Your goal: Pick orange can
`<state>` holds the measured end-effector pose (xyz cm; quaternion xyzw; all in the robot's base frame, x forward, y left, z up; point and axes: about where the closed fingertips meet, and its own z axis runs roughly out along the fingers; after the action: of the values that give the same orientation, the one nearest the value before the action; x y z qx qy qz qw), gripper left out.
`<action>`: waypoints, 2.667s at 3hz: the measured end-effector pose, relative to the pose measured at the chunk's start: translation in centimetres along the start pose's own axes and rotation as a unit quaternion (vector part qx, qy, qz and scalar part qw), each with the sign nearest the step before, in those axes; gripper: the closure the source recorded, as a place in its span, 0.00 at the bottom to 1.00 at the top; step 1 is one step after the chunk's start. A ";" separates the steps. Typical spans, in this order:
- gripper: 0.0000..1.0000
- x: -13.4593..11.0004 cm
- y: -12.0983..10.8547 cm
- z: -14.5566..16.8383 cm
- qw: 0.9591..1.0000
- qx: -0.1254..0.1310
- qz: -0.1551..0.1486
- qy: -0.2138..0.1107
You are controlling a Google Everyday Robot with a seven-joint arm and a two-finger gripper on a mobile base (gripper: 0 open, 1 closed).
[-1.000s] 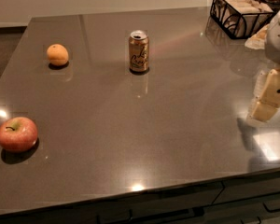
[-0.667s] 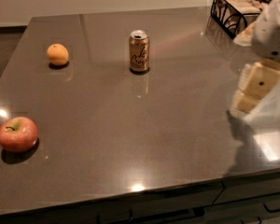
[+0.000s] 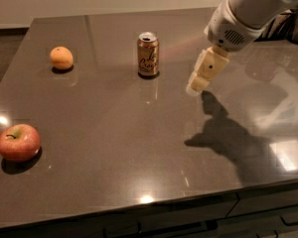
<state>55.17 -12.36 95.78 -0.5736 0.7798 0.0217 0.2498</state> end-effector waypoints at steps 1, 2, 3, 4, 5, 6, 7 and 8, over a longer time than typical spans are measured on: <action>0.00 -3.6 -2.3 3.6 0.999 0.004 0.032 -0.039; 0.00 -6.9 -3.8 6.6 0.996 0.001 0.056 -0.069; 0.00 -9.6 -4.9 9.2 0.993 -0.002 0.076 -0.087; 0.00 -11.8 -5.9 11.6 0.991 0.000 0.094 -0.099; 0.00 -12.8 -7.3 13.3 0.989 0.008 0.109 -0.101; 0.00 -13.1 -8.3 14.4 0.988 0.013 0.119 -0.102; 0.15 -13.1 -8.7 14.6 0.987 0.008 0.123 -0.105; 0.39 -13.1 -8.8 14.1 0.987 -0.001 0.120 -0.111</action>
Offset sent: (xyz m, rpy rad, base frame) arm 0.1130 0.1065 -0.0293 0.2541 -0.0137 -0.1001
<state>71.14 0.66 91.14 -0.4700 0.8106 0.1159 0.3295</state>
